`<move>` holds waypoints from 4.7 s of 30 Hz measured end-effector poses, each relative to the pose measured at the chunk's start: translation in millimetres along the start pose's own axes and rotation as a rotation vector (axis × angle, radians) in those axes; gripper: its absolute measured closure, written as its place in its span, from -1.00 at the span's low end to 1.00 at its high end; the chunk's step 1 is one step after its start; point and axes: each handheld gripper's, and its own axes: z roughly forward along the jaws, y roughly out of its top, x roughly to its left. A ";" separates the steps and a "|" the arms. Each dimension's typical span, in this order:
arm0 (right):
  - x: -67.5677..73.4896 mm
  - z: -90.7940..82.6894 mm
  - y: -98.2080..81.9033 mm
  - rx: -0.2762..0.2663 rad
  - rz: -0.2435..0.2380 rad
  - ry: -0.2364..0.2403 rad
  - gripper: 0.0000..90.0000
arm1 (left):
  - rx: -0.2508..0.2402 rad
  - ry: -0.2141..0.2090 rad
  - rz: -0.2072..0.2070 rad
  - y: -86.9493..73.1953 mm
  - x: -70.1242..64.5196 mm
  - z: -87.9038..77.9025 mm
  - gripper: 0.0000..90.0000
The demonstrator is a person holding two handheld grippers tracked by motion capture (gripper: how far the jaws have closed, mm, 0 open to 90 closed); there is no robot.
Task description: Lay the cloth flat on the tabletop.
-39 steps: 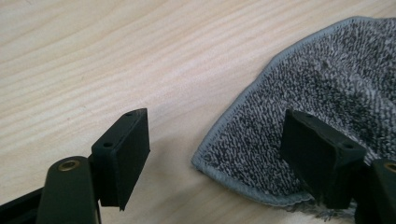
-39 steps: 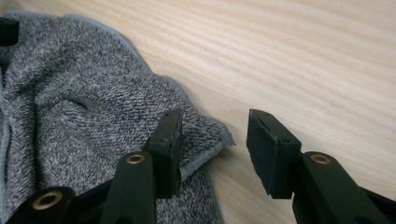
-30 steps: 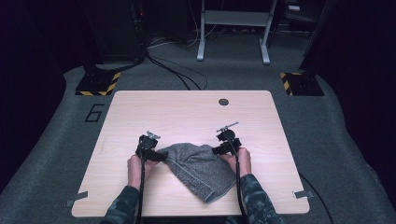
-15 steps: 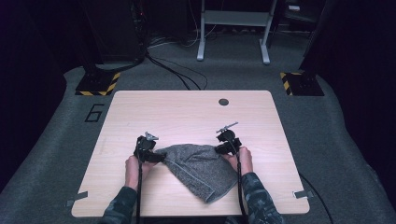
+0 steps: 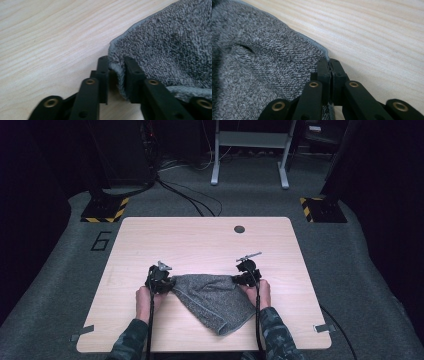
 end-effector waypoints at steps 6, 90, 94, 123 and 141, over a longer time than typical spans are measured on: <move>0.2 -10.8 0.5 -0.050 -0.025 -0.018 0.95 | -0.013 0.008 0.001 0.0 -1.7 -0.3 0.88; 32.7 -82.8 -106.5 -0.199 -0.108 -0.087 0.94 | -0.192 -0.092 0.105 -54.1 -64.9 -47.1 0.75; 32.3 -79.0 -112.0 -0.183 -0.106 -0.085 0.94 | -0.171 -0.097 0.098 -60.9 -65.9 -44.8 0.72; 0.2 -75.6 -25.2 -0.215 -0.127 -0.160 0.97 | -0.149 -0.068 0.073 19.9 -13.5 -35.6 0.93; 25.6 -189.1 87.7 -0.517 -0.300 -0.245 0.97 | -0.476 0.128 0.246 122.5 -4.9 -139.3 0.92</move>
